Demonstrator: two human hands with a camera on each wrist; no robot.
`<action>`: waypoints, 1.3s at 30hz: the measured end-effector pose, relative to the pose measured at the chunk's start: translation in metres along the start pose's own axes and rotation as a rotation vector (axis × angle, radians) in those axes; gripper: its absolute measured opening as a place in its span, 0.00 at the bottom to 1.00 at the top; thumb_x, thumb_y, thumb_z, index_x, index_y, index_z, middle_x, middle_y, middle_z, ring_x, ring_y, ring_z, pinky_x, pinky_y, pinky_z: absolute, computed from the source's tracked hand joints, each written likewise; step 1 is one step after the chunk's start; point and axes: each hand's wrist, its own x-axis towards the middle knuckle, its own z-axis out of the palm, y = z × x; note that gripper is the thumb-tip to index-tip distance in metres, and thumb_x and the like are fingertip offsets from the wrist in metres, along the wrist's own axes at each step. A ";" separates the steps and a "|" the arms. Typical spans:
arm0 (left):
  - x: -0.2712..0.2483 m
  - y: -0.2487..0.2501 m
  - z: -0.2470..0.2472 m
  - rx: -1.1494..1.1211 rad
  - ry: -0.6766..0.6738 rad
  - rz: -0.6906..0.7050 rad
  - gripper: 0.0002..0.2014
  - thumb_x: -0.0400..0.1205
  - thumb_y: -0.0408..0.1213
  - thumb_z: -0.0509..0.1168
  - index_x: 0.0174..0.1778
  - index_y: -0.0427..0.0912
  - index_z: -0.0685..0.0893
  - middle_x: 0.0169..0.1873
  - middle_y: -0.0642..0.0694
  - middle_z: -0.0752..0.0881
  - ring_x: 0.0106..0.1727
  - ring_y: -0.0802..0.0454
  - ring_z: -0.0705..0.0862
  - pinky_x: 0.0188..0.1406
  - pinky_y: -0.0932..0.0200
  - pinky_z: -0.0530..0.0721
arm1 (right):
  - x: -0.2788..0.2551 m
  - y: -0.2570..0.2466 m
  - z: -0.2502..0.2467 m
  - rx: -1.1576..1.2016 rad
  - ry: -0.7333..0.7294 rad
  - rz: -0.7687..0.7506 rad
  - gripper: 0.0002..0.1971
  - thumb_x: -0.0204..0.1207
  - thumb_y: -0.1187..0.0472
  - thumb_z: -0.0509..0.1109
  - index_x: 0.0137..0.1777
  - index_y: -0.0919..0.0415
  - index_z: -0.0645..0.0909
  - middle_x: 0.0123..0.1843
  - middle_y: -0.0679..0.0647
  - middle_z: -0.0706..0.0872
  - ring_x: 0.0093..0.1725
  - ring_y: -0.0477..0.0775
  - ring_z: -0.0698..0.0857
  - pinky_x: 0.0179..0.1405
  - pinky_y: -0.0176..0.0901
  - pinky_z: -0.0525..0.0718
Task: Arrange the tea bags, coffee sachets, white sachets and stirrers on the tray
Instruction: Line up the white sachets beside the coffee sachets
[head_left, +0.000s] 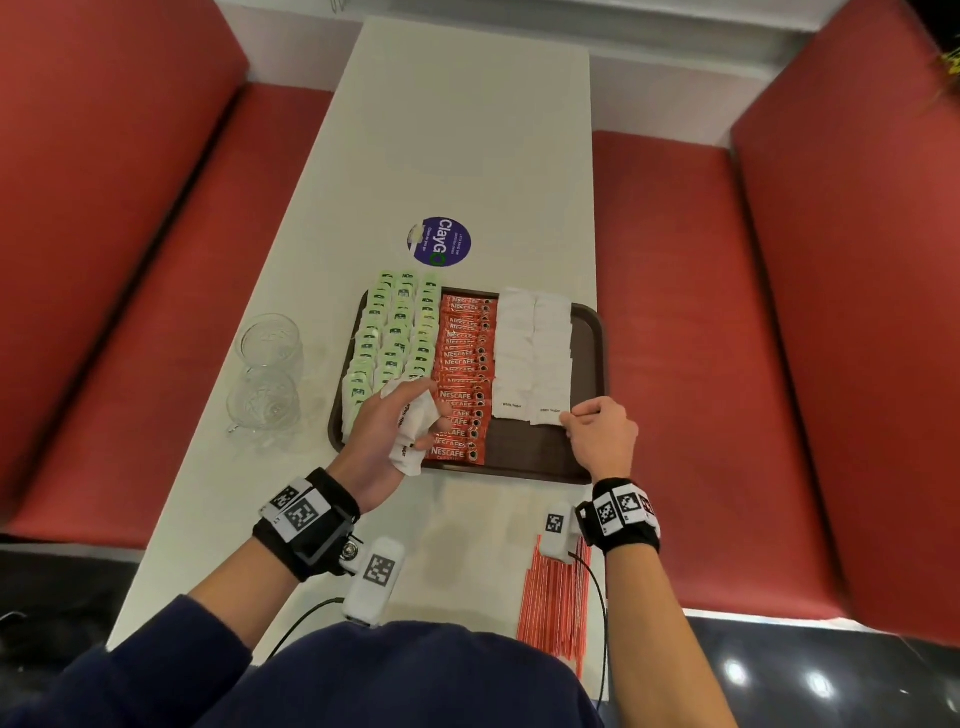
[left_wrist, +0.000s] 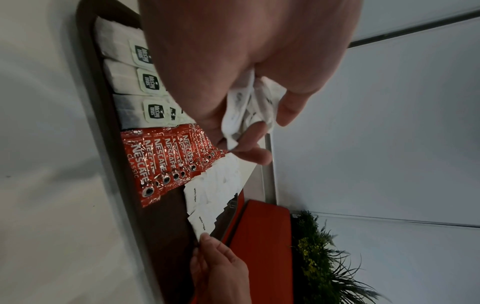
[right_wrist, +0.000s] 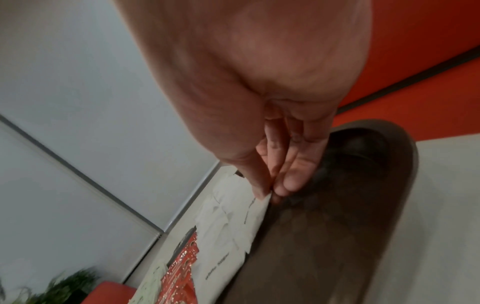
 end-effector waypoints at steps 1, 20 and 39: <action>0.000 0.000 0.000 -0.002 -0.009 -0.005 0.11 0.92 0.38 0.68 0.66 0.38 0.80 0.47 0.34 0.87 0.40 0.45 0.88 0.22 0.63 0.73 | -0.001 -0.001 0.000 0.009 0.012 0.002 0.07 0.81 0.56 0.83 0.52 0.51 0.87 0.45 0.51 0.94 0.66 0.56 0.83 0.65 0.50 0.83; -0.005 0.004 0.005 -0.072 -0.118 -0.088 0.19 0.86 0.38 0.69 0.72 0.38 0.77 0.50 0.34 0.88 0.45 0.43 0.88 0.27 0.62 0.77 | -0.044 -0.035 0.048 -0.437 -0.040 -0.513 0.08 0.86 0.47 0.76 0.61 0.43 0.84 0.60 0.49 0.79 0.65 0.54 0.77 0.50 0.52 0.87; -0.011 0.001 0.007 0.183 -0.282 -0.040 0.11 0.90 0.30 0.57 0.67 0.42 0.78 0.50 0.23 0.85 0.38 0.36 0.85 0.20 0.60 0.67 | -0.112 -0.120 -0.006 0.287 -0.458 -0.454 0.08 0.85 0.55 0.82 0.48 0.53 0.86 0.44 0.53 0.94 0.36 0.57 0.92 0.52 0.61 0.93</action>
